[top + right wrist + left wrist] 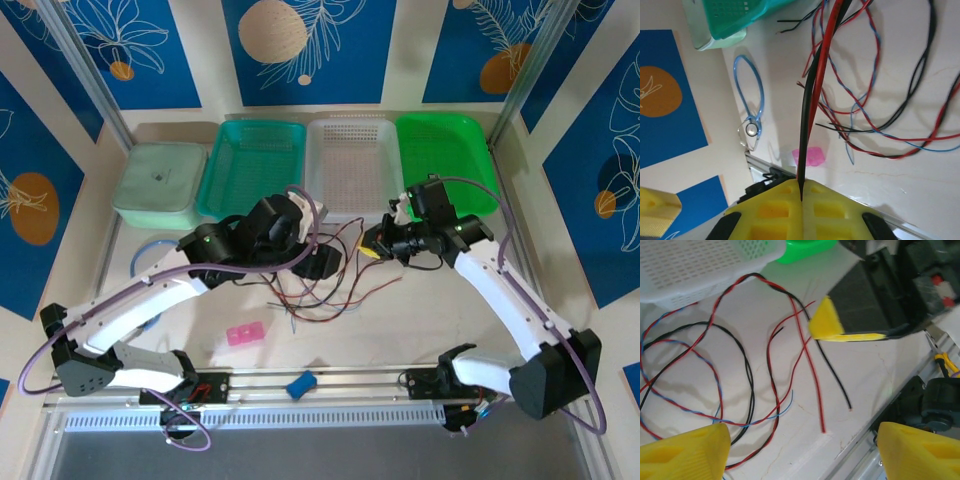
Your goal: Untangle the cables
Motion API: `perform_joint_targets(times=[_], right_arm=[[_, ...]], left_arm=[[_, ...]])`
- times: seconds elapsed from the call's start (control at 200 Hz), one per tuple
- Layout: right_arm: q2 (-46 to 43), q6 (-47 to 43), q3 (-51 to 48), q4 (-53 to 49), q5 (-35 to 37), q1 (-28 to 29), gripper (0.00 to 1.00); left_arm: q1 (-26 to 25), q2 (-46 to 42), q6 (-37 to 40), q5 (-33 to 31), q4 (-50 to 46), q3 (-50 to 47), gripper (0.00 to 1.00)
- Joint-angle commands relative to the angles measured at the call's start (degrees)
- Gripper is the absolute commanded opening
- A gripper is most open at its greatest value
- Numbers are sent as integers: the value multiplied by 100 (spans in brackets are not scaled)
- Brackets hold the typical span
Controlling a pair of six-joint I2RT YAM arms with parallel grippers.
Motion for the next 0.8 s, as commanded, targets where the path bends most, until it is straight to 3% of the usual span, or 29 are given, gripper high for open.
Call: perform_joint_targets(times=[0.0, 0.2, 0.32, 0.53, 0.79], right_arm=[[229, 341, 293, 498, -641, 42, 0], [704, 595, 688, 775, -836, 123, 0], [839, 621, 834, 895, -921, 137, 0], [891, 683, 935, 925, -1003, 132, 0], [930, 853, 983, 1095, -1213, 140, 0]], left_arm=[[141, -53, 152, 589, 347, 68, 73], [239, 271, 286, 1028, 230, 431, 70], [459, 401, 39, 1264, 472, 365, 54], [964, 521, -273, 1591, 682, 337, 52], [998, 964, -255, 1960, 655, 440, 48]])
